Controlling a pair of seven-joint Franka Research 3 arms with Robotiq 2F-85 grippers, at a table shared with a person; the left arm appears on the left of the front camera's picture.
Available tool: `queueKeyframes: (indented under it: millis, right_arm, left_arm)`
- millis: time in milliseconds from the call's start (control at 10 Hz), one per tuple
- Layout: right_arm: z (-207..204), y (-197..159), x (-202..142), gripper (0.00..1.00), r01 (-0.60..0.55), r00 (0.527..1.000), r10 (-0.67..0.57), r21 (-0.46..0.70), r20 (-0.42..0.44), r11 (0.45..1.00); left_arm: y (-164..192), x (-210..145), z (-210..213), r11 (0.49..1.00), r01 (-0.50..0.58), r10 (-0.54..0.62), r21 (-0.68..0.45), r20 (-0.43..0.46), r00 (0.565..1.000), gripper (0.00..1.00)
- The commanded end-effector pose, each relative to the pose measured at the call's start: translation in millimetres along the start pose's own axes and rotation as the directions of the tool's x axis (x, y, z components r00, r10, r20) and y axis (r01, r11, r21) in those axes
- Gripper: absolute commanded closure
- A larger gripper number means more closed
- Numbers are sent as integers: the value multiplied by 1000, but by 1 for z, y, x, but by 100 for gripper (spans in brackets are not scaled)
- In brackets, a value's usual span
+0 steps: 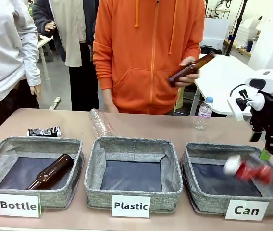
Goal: Sort the can waste into the basket.
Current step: Pick up the can waste from the table and place it in the right Fabric basket.
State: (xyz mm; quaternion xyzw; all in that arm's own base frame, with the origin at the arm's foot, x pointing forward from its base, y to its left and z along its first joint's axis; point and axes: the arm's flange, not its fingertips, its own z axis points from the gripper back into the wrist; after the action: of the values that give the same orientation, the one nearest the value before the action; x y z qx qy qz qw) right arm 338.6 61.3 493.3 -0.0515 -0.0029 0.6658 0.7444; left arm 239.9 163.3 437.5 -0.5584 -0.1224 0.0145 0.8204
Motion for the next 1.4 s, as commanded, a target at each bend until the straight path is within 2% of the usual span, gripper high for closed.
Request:
queueKeyframes:
  millis: [0,200,400,500,600,700,800,900,1000,1100,1200,1300]
  right_arm:
    - [-8,-1,-3,0,-34,999,34,-11,34,999]
    - [-10,-2,-3,0,-35,998,35,-7,47,999]
    - [-7,-3,-4,0,8,992,-13,41,123,999]
    - [-2,-5,-7,0,66,968,-91,112,233,992]
    - [5,-5,-10,0,194,890,-284,269,356,943]
    - [13,-5,-18,0,257,711,-519,512,473,819]
    - [21,-6,-28,0,337,390,-794,731,466,594]
    - [27,-9,-42,0,269,6,-914,880,405,392]
    - [25,-8,-57,0,141,-221,-929,953,296,269]
    - [18,-7,-71,0,37,-360,-915,982,184,183]
    - [7,-8,-86,0,-72,-446,-892,991,70,114]
    - [-4,-7,-97,0,-152,-502,-864,988,-41,41]
  left_arm:
    - [0,-3,1,1000,-6,6,3,0,1000,0]
    - [0,-3,1,1000,-6,6,3,0,1000,0]
    - [0,-3,1,1000,-6,6,3,0,1000,0]
    - [0,-3,1,1000,-6,6,3,0,1000,0]
    - [0,-3,1,1000,-6,6,3,0,1000,0]
    - [0,-3,1,1000,-6,6,3,0,1000,0]
    - [0,-3,1,1000,-6,6,3,0,1000,0]
    - [0,-3,1,1000,-6,6,3,0,1000,0]
    - [0,-3,1,1000,-6,6,3,0,1000,0]
    - [0,-3,1,1000,-6,6,3,0,1000,0]
    - [0,-3,1,1000,-6,6,3,0,1000,0]
    - [0,-3,1,1000,-6,6,3,0,1000,0]
